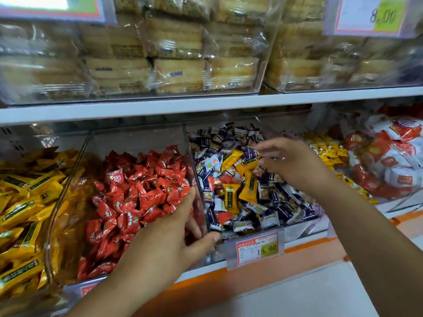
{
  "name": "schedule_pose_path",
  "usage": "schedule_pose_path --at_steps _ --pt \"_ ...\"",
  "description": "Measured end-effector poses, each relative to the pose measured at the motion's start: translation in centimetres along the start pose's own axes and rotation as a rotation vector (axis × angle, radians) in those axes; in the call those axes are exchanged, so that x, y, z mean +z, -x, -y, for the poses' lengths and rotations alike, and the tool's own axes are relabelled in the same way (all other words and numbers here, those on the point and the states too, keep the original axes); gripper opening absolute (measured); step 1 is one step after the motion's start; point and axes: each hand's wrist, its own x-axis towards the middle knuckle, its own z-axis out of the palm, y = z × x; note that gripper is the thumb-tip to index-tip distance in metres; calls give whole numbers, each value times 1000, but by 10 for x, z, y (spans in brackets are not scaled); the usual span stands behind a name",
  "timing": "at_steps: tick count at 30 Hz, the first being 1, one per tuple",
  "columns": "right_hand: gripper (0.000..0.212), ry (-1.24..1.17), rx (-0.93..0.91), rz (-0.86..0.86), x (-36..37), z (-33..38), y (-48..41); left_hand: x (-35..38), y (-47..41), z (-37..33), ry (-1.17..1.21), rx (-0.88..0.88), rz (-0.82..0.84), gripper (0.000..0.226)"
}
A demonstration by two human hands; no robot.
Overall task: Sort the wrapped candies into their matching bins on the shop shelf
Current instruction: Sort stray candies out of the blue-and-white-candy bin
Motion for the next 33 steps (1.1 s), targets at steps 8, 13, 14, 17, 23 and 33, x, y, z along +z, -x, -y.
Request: schedule_pose_path --at_steps 8,13,14,17,23,33 --pt "18 379 -272 91 22 24 20 2 1 2 13 -5 -3 94" --pt "56 565 -190 307 51 11 18 3 1 4 -5 -4 -35 94" --pt "51 554 -198 285 54 9 17 3 1 4 -6 -8 -35 94" --pt "35 494 -223 226 52 9 15 1 2 4 7 -17 -14 99" --pt "16 147 -128 153 29 20 17 1 1 9 139 22 -175 93" --pt "28 -279 -101 423 39 49 34 -2 -4 1 197 195 -391 30"
